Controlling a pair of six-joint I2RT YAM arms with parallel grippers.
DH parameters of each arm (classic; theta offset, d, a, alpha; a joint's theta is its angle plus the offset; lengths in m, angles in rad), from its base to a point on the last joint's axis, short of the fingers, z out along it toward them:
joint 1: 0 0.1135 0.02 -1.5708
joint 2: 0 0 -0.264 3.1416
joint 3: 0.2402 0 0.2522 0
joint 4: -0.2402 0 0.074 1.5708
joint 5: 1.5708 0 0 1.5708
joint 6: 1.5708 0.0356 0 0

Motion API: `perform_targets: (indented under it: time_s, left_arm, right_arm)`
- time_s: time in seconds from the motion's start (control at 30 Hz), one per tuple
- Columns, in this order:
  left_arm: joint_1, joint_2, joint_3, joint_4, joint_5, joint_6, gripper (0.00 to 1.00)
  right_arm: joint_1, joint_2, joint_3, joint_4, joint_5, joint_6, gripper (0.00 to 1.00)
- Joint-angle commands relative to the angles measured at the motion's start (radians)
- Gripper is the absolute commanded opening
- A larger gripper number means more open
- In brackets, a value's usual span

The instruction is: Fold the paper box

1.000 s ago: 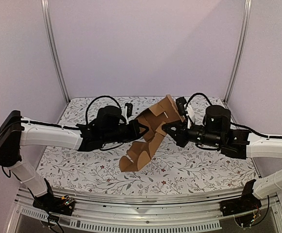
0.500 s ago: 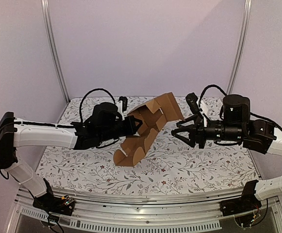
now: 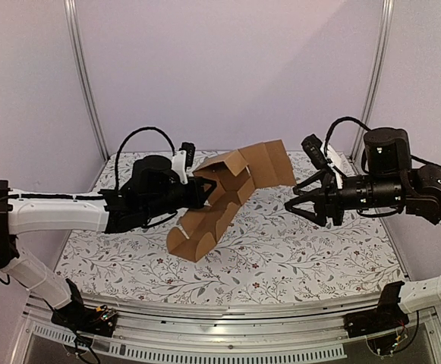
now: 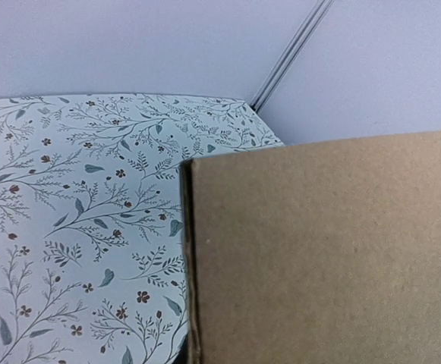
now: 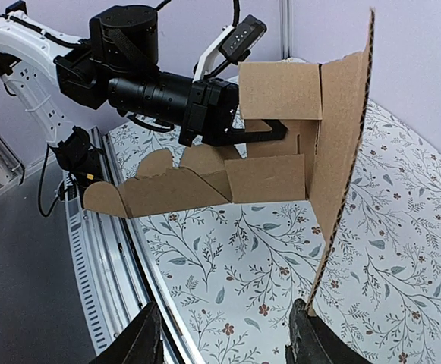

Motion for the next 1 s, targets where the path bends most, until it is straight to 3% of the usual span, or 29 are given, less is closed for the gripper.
perform_targets:
  time_s: [0.0,0.13,0.37,0.97]
  left_arm:
    - [0.022,-0.013,-0.05,-0.08,-0.021,0.108,0.0]
    - [0.029,-0.025,-0.066,-0.085,-0.042,0.118,0.0]
    - [0.03,-0.057,-0.095,-0.034,0.049,0.149,0.0]
    - [0.029,-0.092,-0.095,-0.034,0.114,0.153,0.0]
  right_arm:
    - [-0.002,-0.025,0.065,-0.011,-0.058,-0.017,0.56]
    - [-0.002,-0.036,0.084,-0.009,-0.083,-0.017,0.56]
    - [-0.005,0.025,0.075,0.005,0.005,-0.002,0.54]
    - [-0.033,0.197,-0.01,0.21,-0.185,0.092,0.56]
